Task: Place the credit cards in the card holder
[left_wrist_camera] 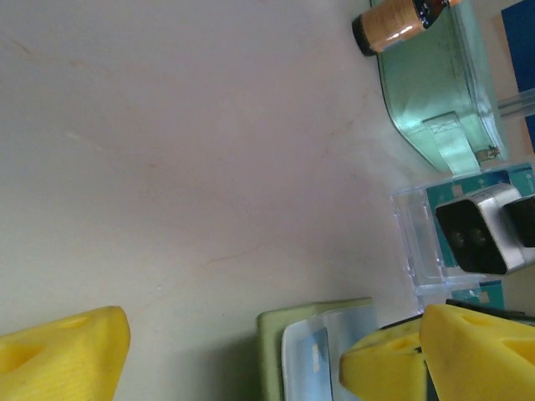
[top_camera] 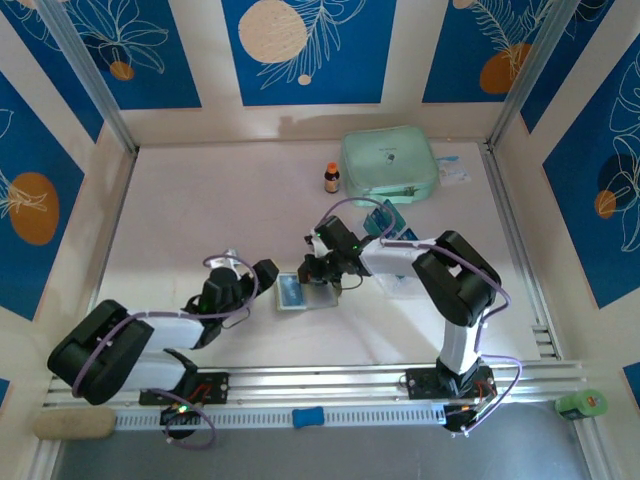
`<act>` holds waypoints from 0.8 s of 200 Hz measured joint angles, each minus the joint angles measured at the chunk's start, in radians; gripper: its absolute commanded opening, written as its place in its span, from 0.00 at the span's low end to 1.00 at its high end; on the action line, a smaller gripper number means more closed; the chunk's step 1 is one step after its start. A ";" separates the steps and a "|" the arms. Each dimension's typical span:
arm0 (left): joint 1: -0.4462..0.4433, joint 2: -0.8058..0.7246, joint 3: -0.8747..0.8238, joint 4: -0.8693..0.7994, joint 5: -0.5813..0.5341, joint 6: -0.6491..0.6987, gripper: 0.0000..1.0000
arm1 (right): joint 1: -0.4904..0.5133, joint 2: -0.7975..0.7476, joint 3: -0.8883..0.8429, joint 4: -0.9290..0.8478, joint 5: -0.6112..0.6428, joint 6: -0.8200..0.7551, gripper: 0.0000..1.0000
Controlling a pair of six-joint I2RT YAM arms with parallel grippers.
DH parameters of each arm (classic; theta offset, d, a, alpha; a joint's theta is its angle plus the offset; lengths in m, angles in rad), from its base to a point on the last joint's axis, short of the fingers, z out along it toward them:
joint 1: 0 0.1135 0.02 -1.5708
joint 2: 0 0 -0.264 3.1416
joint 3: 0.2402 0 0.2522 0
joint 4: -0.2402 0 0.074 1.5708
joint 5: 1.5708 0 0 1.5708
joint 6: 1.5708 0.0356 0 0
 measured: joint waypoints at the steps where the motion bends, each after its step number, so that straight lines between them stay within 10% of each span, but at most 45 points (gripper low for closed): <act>1: 0.000 -0.001 0.000 -0.002 0.002 -0.001 0.90 | 0.000 -0.001 0.000 -0.001 0.000 0.000 0.00; 160: -0.004 -0.356 0.064 -0.336 0.044 0.025 0.91 | -0.005 -0.143 -0.083 -0.029 0.042 -0.002 0.00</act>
